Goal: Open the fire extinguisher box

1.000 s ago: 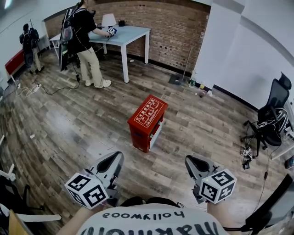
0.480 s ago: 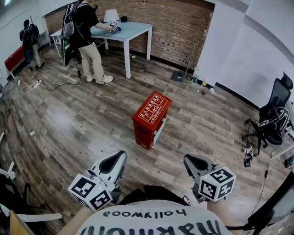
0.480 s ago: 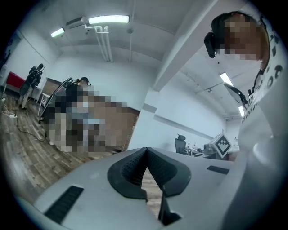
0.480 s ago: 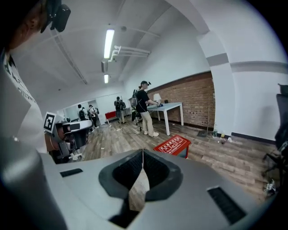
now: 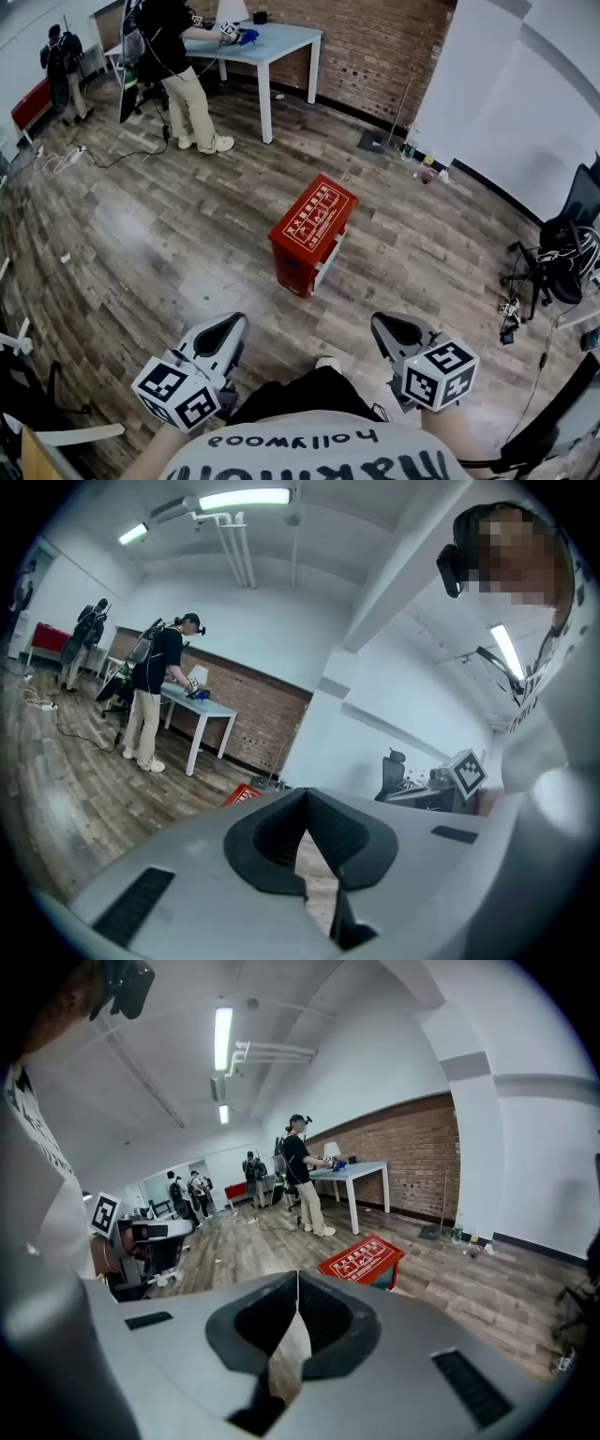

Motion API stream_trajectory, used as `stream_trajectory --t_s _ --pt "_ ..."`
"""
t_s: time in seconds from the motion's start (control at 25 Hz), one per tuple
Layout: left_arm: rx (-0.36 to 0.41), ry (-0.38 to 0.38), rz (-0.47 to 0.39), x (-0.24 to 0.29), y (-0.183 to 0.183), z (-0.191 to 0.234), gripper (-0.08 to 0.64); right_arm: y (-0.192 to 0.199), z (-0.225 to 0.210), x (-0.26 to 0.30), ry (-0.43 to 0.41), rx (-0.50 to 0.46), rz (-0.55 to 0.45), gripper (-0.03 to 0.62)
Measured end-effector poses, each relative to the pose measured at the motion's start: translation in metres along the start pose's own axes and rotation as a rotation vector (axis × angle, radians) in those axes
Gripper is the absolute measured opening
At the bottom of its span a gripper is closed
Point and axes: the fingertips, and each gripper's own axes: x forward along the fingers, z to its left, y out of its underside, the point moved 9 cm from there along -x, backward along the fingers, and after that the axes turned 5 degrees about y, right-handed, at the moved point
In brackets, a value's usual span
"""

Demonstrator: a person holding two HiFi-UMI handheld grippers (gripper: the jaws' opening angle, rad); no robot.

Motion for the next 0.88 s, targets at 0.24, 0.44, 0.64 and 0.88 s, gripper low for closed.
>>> stream_trajectory --t_s 0.24,0.44,0.64,0.88 --pt "-0.041 -0.046 -0.033 0.037 -0.008 0.008 0.006 -0.011 -0.049 0.013 0.004 0.017 0.020 0.012" --pt "-0.033 -0.047 -0.022 0.073 -0.015 0.002 0.006 -0.022 -0.082 0.020 -0.012 0.014 0.023 0.012" --pt "-0.024 -0.043 -0.016 0.102 -0.021 -0.008 0.006 -0.030 -0.110 0.023 -0.027 0.004 0.021 0.012" --pt "-0.009 -0.067 -0.043 0.133 -0.029 -0.022 0.006 -0.041 -0.148 0.024 -0.050 -0.018 0.020 0.012"
